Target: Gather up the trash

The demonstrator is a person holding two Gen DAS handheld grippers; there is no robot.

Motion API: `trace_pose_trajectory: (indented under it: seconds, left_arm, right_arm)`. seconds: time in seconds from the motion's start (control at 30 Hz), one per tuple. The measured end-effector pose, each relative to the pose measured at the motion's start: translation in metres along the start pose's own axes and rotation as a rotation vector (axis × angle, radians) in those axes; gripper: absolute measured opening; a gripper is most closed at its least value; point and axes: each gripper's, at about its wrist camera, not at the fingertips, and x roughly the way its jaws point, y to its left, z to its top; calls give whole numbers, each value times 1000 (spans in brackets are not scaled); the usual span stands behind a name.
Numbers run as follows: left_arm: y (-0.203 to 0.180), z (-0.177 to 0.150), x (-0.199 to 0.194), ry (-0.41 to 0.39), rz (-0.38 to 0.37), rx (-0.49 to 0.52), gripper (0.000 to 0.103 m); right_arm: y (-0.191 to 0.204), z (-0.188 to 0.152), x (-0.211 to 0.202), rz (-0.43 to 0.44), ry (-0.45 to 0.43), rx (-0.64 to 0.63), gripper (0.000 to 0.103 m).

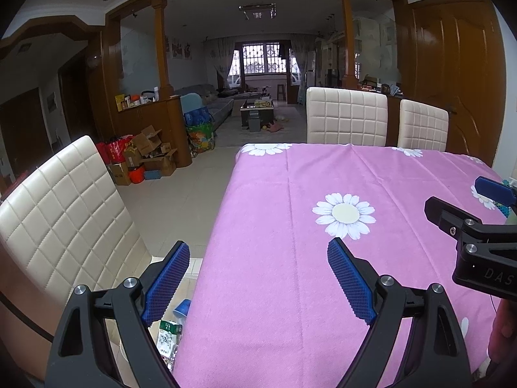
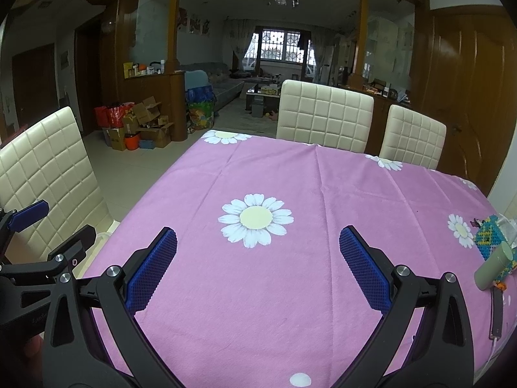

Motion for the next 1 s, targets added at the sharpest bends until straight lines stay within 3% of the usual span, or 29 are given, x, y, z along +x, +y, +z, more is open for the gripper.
trace_pose_trajectory:
  seconds: [1.0]
  left_arm:
    - [-3, -1, 0, 1, -6, 7, 85]
  right_arm:
    - [-2, 2, 1, 2, 2, 2, 99]
